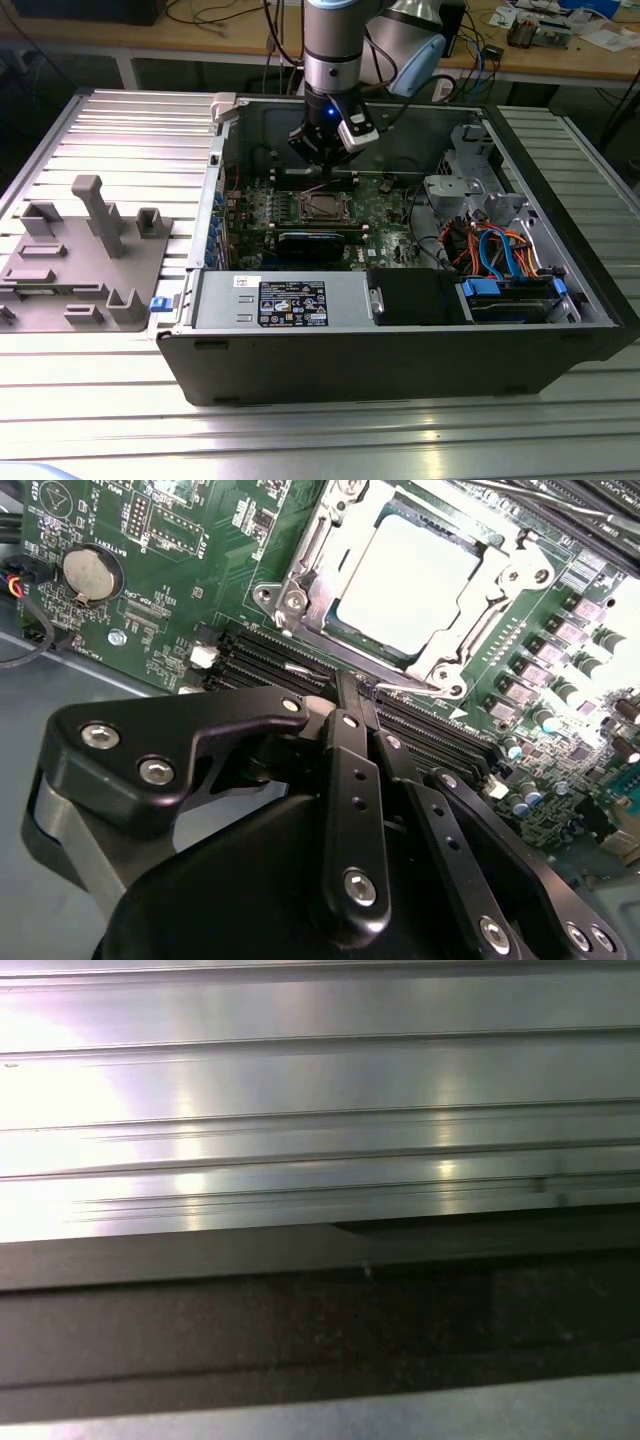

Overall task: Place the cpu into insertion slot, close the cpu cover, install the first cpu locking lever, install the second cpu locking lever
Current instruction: 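Install the first cpu locking lever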

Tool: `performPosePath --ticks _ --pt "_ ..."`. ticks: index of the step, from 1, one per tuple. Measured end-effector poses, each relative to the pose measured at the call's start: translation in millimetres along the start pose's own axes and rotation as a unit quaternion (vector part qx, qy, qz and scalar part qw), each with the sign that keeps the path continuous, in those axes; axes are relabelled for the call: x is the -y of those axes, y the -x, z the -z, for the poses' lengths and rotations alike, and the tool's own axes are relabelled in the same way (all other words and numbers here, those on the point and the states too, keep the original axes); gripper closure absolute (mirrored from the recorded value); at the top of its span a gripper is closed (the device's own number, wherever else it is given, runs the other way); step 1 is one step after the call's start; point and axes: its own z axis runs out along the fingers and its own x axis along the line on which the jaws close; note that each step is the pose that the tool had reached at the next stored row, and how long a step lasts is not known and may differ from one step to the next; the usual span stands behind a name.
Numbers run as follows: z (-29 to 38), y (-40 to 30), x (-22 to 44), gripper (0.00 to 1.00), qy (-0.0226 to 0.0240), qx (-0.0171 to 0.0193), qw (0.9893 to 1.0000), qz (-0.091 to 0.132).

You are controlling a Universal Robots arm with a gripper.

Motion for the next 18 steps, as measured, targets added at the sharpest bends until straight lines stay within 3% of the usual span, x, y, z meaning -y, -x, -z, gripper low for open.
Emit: performPosePath --ticks 18 --pt "-6.4 6.6 -0.5 0.89 0.0000 0.0000 1.0000 0.000"
